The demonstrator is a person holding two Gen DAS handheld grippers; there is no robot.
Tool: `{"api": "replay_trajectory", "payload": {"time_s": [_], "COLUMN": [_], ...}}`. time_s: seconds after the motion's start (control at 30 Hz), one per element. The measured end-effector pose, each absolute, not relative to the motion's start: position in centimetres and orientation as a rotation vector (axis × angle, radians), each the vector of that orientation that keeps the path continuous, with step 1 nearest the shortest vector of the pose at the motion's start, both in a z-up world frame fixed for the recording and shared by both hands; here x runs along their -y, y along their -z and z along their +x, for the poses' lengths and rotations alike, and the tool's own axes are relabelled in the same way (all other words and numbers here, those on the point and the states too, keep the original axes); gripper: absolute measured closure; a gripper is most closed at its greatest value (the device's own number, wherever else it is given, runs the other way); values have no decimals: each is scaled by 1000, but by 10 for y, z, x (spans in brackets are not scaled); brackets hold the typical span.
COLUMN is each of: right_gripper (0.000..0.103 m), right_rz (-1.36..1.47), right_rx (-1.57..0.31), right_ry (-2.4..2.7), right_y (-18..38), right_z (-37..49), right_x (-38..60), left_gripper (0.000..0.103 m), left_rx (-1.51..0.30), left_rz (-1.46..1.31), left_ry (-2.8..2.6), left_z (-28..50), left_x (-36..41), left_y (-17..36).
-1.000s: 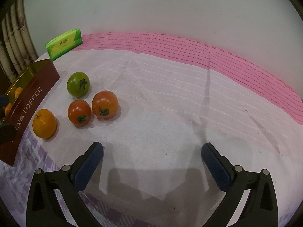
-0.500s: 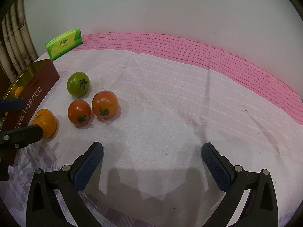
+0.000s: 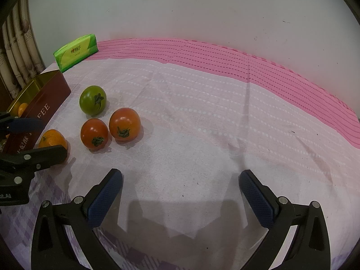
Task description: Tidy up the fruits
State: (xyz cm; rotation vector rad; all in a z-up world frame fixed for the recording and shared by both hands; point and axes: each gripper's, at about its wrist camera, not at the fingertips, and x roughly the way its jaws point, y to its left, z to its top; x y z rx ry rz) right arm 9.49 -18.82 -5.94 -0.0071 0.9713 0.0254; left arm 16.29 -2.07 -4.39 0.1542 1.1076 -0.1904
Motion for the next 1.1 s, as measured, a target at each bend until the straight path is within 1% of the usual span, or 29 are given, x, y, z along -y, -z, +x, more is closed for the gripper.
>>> {"api": "replay_trajectory", "payload": {"time_s": [0.07,0.2,0.27,0.37,0.43,0.8,1.1], "right_gripper": [0,0,0,0,0,0,0], "right_rz": [-7,-7,-7,-7,-7,-7,-7], "right_rx": [-971,-971,-971,-971,-971,-971,-971], "right_ry": [-25,-25,-25,-25,-25,-25,-25], "right_y": [59,59,59,59,59,59,59], "right_z": [95,95,95,95,95,95,95], "right_x": [188,188,188,188,188,188,188], "left_gripper": [38,48,50,58,65,65,65], "left_rx": [-1115,-1125,-1130,-1136,-1136,-1130,-1086], "left_rz": [152,145,146,136,141,126,90], "left_ry": [193,194,191,205,210,196,186], "left_z": [163,165,163,161,160,155,141], "left_x": [21,20,20,20,21,18,9], "left_y": [46,49,50,51,51,44,16]}}
